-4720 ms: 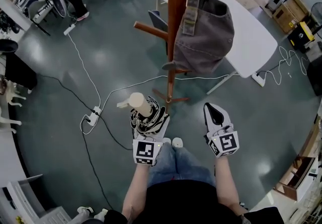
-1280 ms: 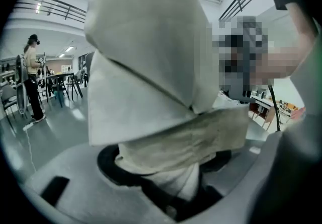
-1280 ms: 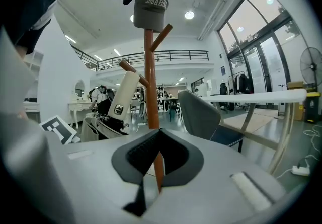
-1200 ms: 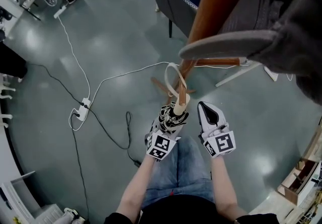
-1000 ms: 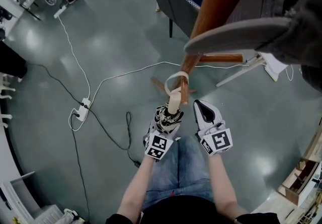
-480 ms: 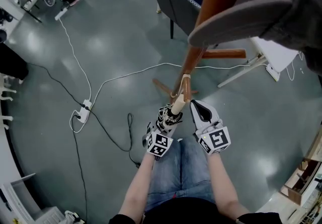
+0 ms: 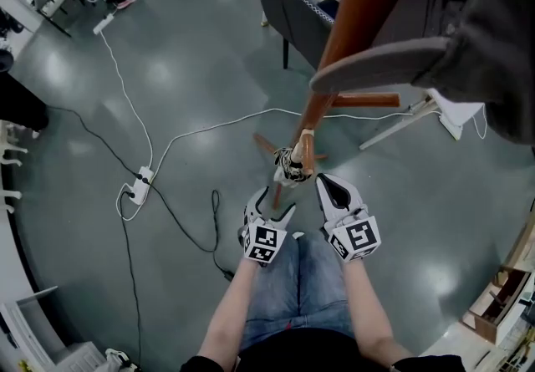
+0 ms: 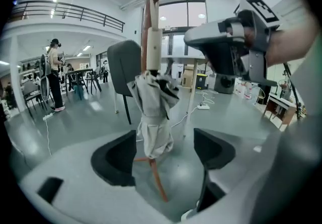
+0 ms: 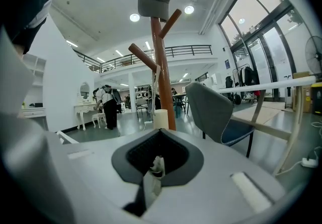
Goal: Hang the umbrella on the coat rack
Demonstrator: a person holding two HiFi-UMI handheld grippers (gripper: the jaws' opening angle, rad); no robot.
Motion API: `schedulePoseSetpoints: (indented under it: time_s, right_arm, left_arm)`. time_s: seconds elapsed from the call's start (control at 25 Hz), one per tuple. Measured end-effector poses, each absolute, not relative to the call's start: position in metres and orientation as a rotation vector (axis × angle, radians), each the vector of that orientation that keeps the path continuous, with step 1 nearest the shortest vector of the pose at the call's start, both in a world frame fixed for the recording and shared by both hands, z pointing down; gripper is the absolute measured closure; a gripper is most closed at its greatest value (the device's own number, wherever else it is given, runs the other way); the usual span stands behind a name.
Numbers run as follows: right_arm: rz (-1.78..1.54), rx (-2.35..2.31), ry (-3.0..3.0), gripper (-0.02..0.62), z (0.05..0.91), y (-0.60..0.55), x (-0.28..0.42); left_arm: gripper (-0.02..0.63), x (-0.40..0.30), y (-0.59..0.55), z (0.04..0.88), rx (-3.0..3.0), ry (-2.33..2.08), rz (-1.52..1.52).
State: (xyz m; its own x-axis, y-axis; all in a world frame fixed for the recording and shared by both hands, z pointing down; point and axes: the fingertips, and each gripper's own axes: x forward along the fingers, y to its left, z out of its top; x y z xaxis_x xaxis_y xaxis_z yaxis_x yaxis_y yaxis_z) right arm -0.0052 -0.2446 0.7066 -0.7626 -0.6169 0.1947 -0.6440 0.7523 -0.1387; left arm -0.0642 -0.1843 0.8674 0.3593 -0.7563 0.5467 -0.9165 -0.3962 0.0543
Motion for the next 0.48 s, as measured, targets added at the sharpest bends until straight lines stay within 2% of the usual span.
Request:
schedulePoseSetpoints:
  time_s: [0.04, 0.08, 0.2, 0.32, 0.48]
  right_arm:
    - [0.304, 1.017, -2.810, 0.583, 0.702, -0.244, -0.005]
    - [0.309, 1.017, -2.809, 0.583, 0.697, -0.243, -0.006]
    - [0.318, 1.031, -2.810, 0.583, 0.673, -0.241, -0.003]
    - [0.317, 1.057, -2.819, 0.583, 0.638, -0.238, 0.002]
    - [0.299, 1.094, -2.839, 0.583, 0.582, -0.236, 0.008]
  left_arm:
    - [0.254, -0.067, -0.186, 0.853, 2.280, -1.498, 0.608]
    - [0.301, -0.070, -0.188, 0.834, 2.283, -1.533, 0.575]
    - [0.374, -0.080, -0.198, 0.762, 2.292, -1.649, 0.445]
    - [0.420, -0.088, -0.204, 0.693, 2.294, -1.734, 0.343]
    - [0.530, -0.101, -0.206, 0.611, 2.271, -1.819, 0.221]
